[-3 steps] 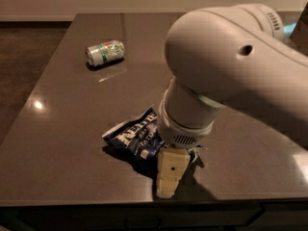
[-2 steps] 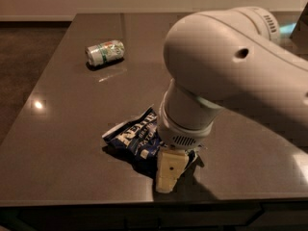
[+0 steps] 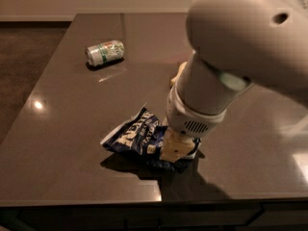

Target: Pick blue chip bag

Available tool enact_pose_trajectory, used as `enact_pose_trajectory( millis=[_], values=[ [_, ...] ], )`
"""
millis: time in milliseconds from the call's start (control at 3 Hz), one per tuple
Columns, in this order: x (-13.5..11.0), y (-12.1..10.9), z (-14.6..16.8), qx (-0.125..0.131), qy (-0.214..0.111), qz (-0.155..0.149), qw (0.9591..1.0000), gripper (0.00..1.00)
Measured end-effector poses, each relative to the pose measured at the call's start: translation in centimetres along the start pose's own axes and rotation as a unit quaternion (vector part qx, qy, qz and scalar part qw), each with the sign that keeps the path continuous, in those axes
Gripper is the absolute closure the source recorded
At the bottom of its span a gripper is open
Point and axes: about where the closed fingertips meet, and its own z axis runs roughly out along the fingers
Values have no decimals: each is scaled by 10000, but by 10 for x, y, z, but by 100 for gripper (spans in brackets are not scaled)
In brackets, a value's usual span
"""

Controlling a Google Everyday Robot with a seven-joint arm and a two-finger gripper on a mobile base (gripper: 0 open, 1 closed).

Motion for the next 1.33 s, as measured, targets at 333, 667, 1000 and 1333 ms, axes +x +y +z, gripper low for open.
enact_pose_trajectory(
  millis=[333,667,1000,1333],
  values=[
    [-5,-6,-23,61,-221,-16,9997,99],
    [2,-23,-49,-99,-574,110,9982,100],
    [6,-38,-72,-202,-851,207,9960,100],
    [6,-43,-96,-337,-1278,131,9911,100]
  ],
)
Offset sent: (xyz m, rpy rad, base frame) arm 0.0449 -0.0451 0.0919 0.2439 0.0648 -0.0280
